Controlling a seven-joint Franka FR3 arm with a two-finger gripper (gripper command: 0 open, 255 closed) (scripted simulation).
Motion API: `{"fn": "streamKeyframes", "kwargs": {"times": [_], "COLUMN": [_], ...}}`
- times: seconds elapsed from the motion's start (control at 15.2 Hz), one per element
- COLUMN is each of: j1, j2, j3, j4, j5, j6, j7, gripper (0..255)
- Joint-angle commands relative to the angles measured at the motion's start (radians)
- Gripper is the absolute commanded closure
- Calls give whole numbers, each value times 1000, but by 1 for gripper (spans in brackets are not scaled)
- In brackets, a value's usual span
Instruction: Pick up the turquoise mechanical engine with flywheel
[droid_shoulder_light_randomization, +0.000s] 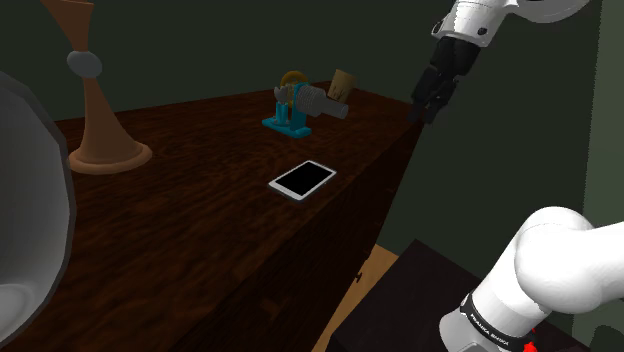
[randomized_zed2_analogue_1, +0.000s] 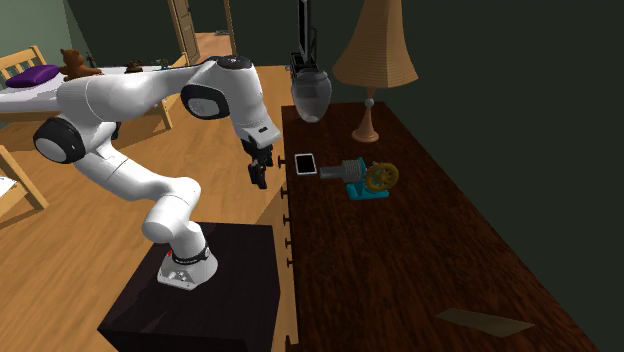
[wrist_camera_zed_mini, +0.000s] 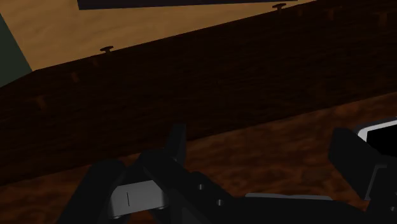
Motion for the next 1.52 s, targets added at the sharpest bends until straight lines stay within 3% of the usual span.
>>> {"fn": "streamKeyframes", "kwargs": {"times": [0.0,0.46,0.86,1.19,1.45], "j1": [0,-6,-14,-9,11], "j2": [0,274,522,746,953], "j3": [0,89,149,186,202], "j4": [0,216,459,718,990], "j5": [0,4,-31,-84,-139], "j6": [0,58,55,8,-72], "j7": [0,143,271,378,456], "gripper": [0,0,0,0,0]}}
